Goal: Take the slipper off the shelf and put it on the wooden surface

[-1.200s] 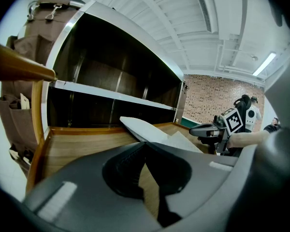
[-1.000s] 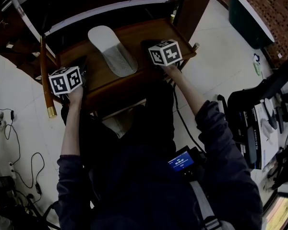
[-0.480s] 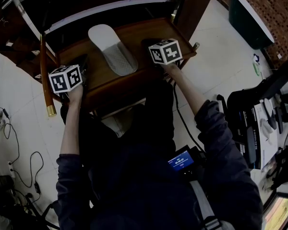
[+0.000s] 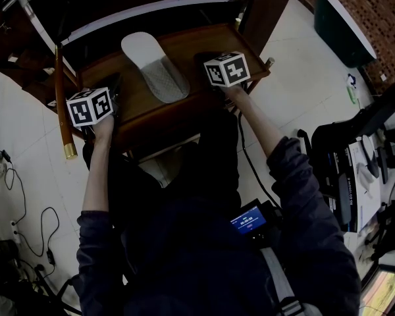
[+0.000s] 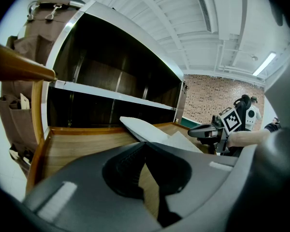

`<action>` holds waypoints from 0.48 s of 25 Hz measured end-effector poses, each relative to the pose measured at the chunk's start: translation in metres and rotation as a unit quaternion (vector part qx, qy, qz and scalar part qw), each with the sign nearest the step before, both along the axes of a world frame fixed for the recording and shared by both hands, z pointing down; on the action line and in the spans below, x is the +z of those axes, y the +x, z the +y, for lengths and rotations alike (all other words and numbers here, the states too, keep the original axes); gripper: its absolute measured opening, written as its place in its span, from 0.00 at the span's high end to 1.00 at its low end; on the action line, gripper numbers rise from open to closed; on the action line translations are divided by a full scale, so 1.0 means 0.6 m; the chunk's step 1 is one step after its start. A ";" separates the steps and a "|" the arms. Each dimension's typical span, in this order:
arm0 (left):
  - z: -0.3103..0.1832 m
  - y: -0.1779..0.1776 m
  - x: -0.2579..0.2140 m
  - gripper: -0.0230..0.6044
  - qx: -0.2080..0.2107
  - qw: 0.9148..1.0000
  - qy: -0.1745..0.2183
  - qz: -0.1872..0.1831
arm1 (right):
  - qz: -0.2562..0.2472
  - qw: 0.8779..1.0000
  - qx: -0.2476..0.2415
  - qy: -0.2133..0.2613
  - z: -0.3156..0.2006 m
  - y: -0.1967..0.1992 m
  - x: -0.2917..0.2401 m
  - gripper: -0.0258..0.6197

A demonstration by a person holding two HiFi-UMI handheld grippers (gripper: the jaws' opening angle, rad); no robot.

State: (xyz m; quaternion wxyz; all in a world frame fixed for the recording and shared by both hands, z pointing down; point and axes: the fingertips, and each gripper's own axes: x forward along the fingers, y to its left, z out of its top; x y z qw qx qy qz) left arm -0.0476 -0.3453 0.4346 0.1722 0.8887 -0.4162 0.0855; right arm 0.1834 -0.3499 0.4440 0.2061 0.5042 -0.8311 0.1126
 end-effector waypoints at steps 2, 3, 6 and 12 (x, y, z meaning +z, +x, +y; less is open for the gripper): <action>0.001 0.002 0.003 0.93 0.003 1.000 -0.003 0.002 | -0.002 1.000 -0.001 0.003 0.001 -0.001 -0.002 0.96; 0.002 0.003 0.003 0.93 0.005 1.000 -0.004 0.004 | -0.002 1.000 -0.001 0.003 0.002 -0.001 -0.002 0.96; 0.003 0.003 -0.005 0.93 0.003 1.000 0.002 0.004 | -0.001 1.000 0.001 0.001 0.001 0.000 0.000 0.96; 0.002 0.003 -0.003 0.93 0.002 1.000 0.002 0.003 | -0.001 1.000 0.002 0.000 0.000 0.002 0.004 0.96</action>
